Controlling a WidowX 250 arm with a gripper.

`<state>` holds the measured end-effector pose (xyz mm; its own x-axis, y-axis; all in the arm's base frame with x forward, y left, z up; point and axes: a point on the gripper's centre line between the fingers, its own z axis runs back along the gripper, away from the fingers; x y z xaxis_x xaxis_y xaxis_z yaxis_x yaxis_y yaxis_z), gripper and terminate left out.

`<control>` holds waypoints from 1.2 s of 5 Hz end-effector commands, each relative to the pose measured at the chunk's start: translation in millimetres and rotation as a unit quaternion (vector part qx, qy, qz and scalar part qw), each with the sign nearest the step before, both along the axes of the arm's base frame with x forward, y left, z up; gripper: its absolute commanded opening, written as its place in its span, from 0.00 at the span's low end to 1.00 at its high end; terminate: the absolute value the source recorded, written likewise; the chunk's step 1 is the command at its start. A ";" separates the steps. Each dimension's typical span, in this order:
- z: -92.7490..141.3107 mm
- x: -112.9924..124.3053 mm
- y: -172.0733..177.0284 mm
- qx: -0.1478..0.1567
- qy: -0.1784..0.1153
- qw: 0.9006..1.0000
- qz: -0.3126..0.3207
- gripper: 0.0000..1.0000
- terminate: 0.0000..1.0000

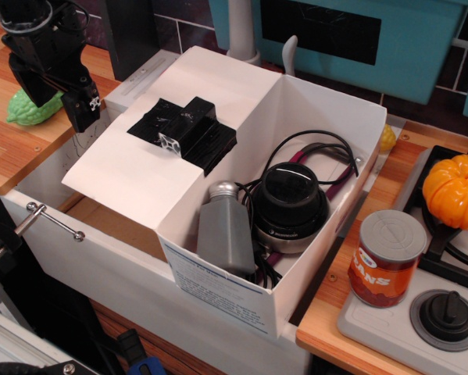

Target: Close white1fbox flap

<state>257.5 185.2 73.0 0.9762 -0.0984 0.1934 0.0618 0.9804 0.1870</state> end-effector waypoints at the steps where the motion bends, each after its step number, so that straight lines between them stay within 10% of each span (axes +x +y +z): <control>1: 0.0 0.0 0.0 0.000 0.000 1.000 0.000 1.00 0.00; 6: 13.9 2.2 -35.2 -0.161 -0.044 0.985 -0.034 1.00 0.00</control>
<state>252.3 146.7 73.3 0.9644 -0.0589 0.2577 0.1035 0.9811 -0.1633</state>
